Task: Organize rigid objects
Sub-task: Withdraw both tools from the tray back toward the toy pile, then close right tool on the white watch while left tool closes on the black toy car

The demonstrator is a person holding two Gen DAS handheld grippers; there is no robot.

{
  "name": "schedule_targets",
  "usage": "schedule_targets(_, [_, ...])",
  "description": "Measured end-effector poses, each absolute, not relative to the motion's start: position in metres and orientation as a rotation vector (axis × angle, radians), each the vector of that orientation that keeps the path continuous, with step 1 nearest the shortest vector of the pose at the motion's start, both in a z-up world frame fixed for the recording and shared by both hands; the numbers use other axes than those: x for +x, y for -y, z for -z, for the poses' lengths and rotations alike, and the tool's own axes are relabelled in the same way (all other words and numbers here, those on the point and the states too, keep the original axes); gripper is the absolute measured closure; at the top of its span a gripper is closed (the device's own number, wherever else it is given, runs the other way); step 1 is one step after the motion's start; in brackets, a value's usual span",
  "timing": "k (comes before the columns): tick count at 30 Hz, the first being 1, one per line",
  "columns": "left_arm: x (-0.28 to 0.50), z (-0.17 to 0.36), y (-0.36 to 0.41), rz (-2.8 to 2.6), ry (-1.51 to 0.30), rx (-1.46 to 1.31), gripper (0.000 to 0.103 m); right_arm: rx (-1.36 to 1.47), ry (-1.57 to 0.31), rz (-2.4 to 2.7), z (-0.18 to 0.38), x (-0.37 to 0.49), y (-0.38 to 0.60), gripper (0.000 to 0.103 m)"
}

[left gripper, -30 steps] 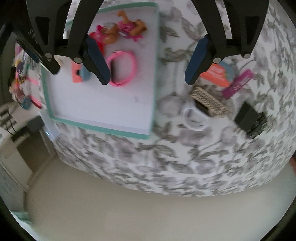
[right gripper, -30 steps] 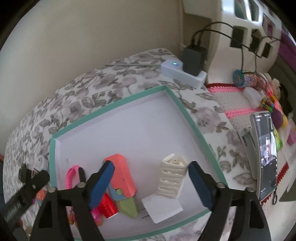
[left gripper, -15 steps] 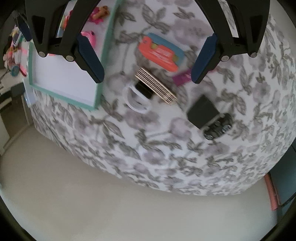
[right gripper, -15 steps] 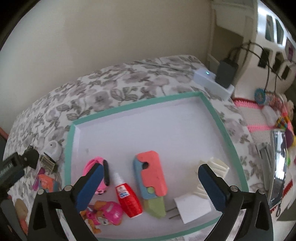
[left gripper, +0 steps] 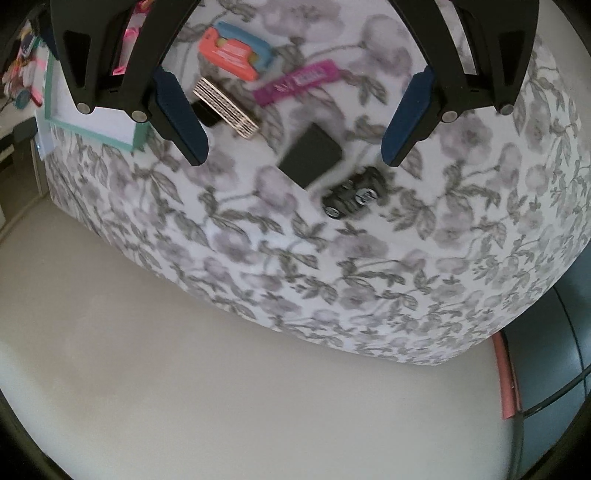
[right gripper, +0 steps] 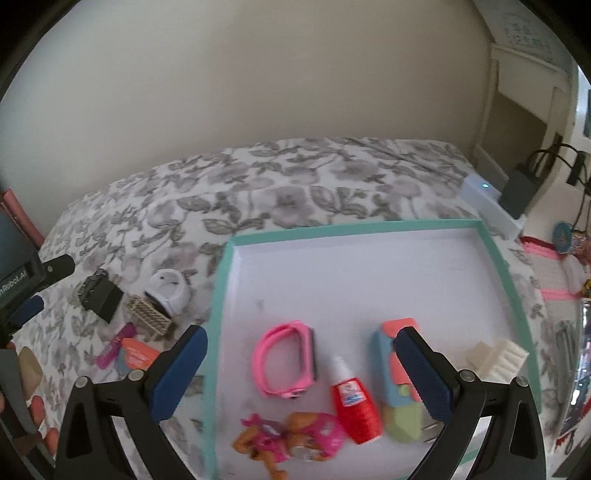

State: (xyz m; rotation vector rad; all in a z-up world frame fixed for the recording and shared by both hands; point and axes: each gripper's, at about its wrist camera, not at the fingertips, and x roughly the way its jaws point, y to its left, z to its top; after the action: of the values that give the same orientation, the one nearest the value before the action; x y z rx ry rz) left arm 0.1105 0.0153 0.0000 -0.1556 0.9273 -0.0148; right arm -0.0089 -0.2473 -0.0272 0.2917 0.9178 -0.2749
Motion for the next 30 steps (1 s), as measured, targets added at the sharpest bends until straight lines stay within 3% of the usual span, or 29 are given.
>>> schedule_targets(16, [0.142,0.002,-0.081,0.001,-0.899,-0.228,0.008,0.260,-0.896,0.107,0.027,0.036,0.179,0.000])
schedule_targets(30, [0.188,0.045,-0.087,-0.002,-1.048,-0.212,0.008,0.321,-0.970,0.029,0.041,0.092,0.170,0.000])
